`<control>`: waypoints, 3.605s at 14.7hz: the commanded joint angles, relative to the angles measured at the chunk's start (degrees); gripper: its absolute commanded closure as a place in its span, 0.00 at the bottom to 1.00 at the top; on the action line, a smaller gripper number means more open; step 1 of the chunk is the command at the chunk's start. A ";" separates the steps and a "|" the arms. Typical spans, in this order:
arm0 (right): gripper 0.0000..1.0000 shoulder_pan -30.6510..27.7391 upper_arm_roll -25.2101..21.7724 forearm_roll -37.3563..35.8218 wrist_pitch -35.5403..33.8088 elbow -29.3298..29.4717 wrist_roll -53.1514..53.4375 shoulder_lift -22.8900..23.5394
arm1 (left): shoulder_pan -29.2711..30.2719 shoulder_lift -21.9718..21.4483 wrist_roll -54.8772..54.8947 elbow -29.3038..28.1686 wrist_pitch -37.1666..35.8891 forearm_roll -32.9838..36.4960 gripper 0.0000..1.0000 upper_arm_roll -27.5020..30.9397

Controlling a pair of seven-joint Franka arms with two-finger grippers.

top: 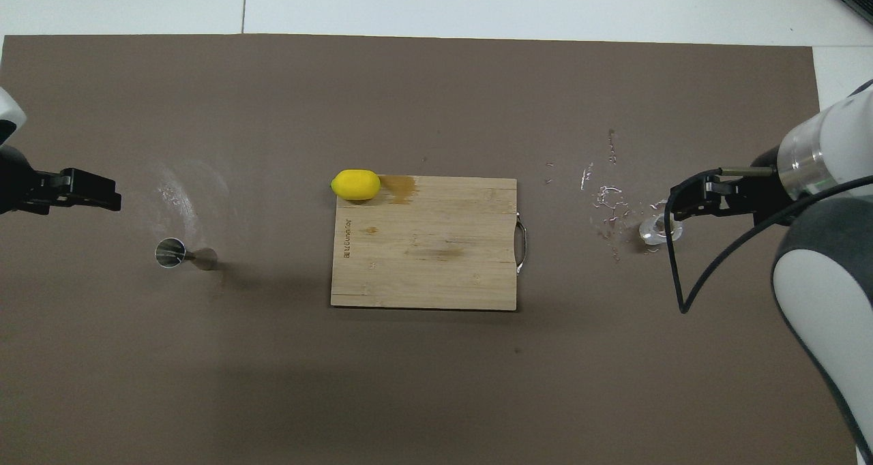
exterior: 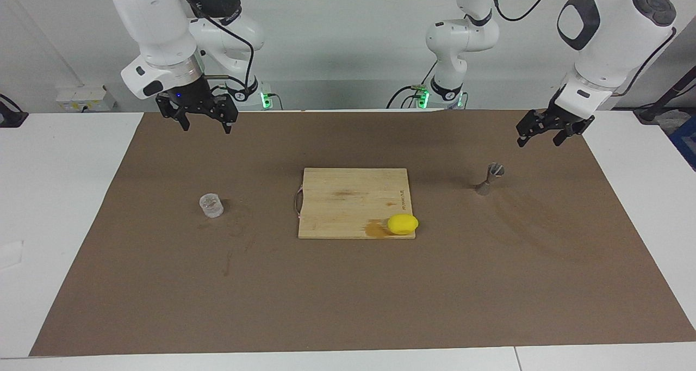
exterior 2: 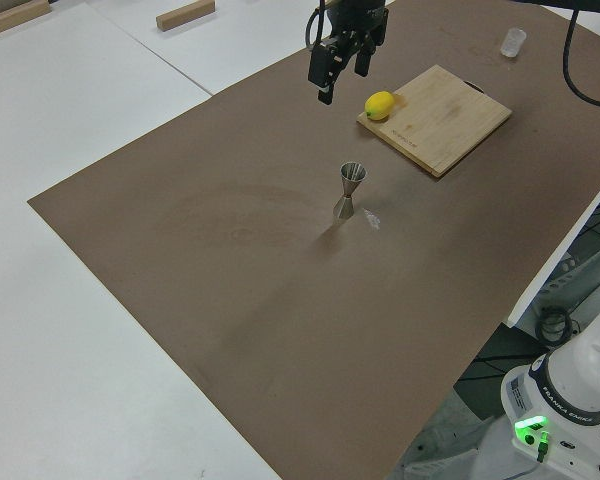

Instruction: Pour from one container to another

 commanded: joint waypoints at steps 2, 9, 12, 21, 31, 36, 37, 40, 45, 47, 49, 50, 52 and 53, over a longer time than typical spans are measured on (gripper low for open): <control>0.00 -0.80 0.21 1.28 1.14 -1.02 -1.11 -0.84 | -0.30 -0.29 0.23 -0.02 0.36 1.15 0.00 0.35; 0.00 -0.80 0.21 1.28 1.06 -1.02 -1.11 -0.84 | -0.13 -0.29 0.14 0.33 1.24 1.15 0.00 0.35; 0.00 -0.80 0.21 1.28 1.06 -1.02 -1.11 -0.84 | -0.04 -1.69 -0.21 -4.13 9.21 1.15 0.00 0.35; 0.00 -0.80 0.21 1.19 1.06 -1.11 -1.11 -0.84 | -4.50 3.66 -11.27 -9.42 27.15 1.15 0.00 0.00; 0.00 -0.80 0.29 1.28 1.06 -1.02 -1.11 -0.84 | -6.98 3.05 -12.51 -12.15 30.78 1.06 0.00 -0.27; 0.00 -0.80 0.21 1.19 1.06 -1.02 -1.11 -0.84 | -10.05 1.91 -11.82 -11.36 16.37 1.06 0.00 -0.53; 0.00 -0.80 0.21 1.28 1.14 -1.02 -1.11 -0.84 | -11.36 1.90 -11.90 -11.27 16.27 1.06 0.00 -0.53; 0.00 -0.80 0.21 1.19 1.06 -1.02 -1.11 -0.84 | -10.77 2.34 -11.64 -8.11 9.69 0.54 0.00 -0.44; 0.00 -0.80 0.21 1.28 1.06 -1.02 -1.11 -0.84 | -3.13 2.69 13.26 -8.81 12.93 -13.42 0.00 -0.35; 0.00 -0.80 0.21 1.28 1.06 -1.02 -1.11 -0.84 | 0.47 2.61 21.37 -9.42 11.27 -17.81 0.00 -0.44; 0.00 -0.80 0.29 1.28 1.06 -1.02 -1.11 -0.84 | 3.11 3.13 32.60 -9.69 10.12 -23.43 0.00 -0.35; 0.00 -0.80 0.21 1.28 1.06 -1.02 -1.11 -0.84 | 4.60 3.22 38.75 -10.65 10.03 -25.37 0.00 -0.35; 0.00 -0.80 0.21 1.28 1.06 -1.02 -1.11 -0.84 | 6.28 3.48 46.34 -12.05 9.16 -29.41 0.00 -0.44; 0.00 -0.80 0.21 1.28 1.06 -1.02 -1.11 -0.84 | 7.33 4.44 50.20 -12.24 7.41 -31.87 0.00 -0.44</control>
